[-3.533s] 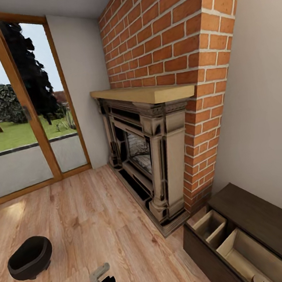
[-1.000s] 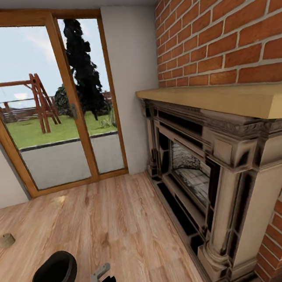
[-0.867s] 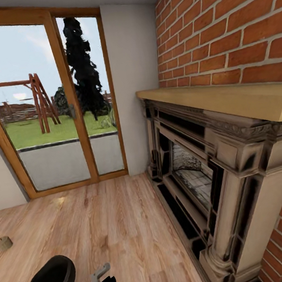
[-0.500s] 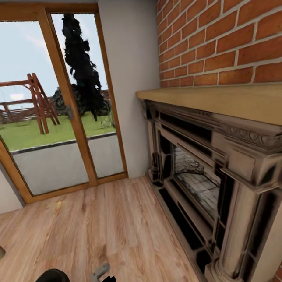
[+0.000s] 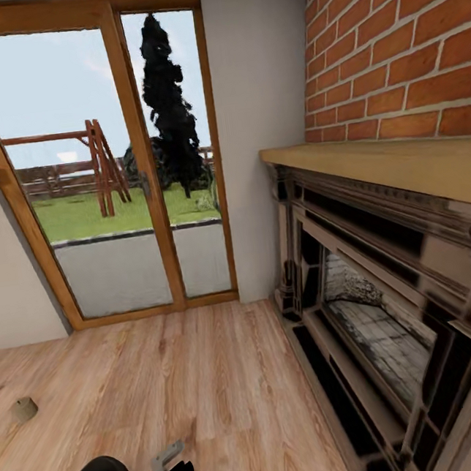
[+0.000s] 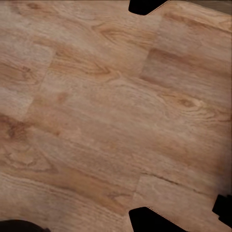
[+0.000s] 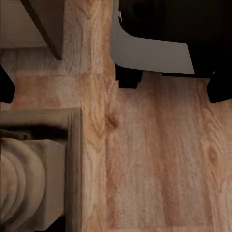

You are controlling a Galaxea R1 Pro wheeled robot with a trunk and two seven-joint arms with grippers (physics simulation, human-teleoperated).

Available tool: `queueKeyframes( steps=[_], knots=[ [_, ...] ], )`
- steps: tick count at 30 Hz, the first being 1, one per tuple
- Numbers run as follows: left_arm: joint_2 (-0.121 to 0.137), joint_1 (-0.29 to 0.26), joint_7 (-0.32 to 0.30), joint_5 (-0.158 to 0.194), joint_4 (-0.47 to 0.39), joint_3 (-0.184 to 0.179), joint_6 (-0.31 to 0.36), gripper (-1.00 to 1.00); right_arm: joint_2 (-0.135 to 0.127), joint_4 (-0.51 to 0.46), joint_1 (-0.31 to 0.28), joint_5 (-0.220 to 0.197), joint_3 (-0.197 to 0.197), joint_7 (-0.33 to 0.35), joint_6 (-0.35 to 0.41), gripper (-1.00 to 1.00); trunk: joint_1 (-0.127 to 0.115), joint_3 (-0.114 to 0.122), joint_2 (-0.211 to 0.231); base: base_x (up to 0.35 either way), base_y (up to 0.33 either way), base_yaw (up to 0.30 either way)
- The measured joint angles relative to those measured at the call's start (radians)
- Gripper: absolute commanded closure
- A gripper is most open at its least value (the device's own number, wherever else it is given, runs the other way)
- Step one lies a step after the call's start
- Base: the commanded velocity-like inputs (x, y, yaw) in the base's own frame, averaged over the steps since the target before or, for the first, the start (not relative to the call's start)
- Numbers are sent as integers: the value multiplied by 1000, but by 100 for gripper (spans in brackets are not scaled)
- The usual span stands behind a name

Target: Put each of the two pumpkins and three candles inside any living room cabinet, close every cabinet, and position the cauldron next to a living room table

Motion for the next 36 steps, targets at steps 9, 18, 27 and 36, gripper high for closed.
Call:
queueKeyframes(
  steps=[9, 18, 27, 36],
  knots=[
    [-1, 0, 0, 0, 0, 0, 0, -100, -1, 0, 0, 0, 0, 0, 0, -100, 0, 0, 0, 334, 0, 133],
    [-6, 0, 0, 0, 1, 0, 0, -100, -2, 1, 0, 0, -2, 0, 0, -100, 1, 0, 0, 99, 0, 4],
    [-6, 0, 1, 0, 1, 0, 1, -100, -2, 1, 36, 0, -2, 0, -1, -100, 0, 0, 0, 258, 0, 0],
    [-6, 0, 1, 0, 1, 0, 1, -100, -2, 1, 37, -1, -2, 0, -3, -100, 0, 0, 0, 330, 0, 0]
  ],
)
